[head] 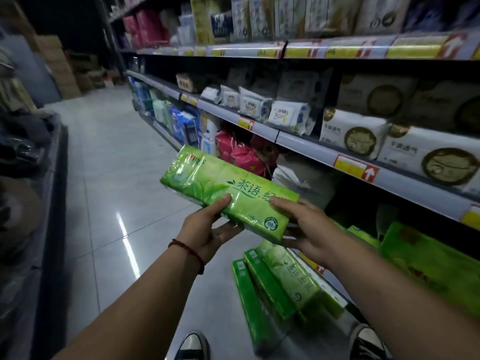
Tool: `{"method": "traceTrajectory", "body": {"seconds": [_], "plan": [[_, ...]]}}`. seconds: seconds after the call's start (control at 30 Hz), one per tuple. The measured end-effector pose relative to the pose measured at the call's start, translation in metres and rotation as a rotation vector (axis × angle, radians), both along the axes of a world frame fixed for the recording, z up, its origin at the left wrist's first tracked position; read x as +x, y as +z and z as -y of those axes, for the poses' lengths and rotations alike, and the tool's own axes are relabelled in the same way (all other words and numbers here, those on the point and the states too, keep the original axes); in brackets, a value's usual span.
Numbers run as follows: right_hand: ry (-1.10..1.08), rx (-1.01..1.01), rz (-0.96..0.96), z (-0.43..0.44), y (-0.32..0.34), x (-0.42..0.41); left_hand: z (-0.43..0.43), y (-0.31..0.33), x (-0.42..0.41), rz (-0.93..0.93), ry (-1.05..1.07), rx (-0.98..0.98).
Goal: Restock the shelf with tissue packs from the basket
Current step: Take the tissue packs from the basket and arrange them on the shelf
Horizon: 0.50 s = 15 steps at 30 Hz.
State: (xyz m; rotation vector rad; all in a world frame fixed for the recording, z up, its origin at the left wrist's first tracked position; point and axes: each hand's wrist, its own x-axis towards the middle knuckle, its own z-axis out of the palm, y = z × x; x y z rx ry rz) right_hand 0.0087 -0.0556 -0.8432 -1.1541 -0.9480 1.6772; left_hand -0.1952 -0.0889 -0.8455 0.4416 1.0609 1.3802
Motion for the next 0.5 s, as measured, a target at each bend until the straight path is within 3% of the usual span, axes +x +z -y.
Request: {"method": "traceTrajectory", "body": {"seconds": [0.17, 0.37, 0.5], "plan": [[-0.090, 0.031, -0.037, 0.011, -0.010, 0.017, 0.008, -0.014, 0.008, 0.003, -0.007, 0.013], [-0.104, 0.010, -0.056, -0.010, 0.000, 0.036, -0.006, -0.012, -0.011, 0.061, 0.327, 0.073], [-0.119, -0.059, -0.077, -0.021, -0.003, 0.032, -0.005, -0.014, -0.021, 0.056, 0.300, 0.084]]}}
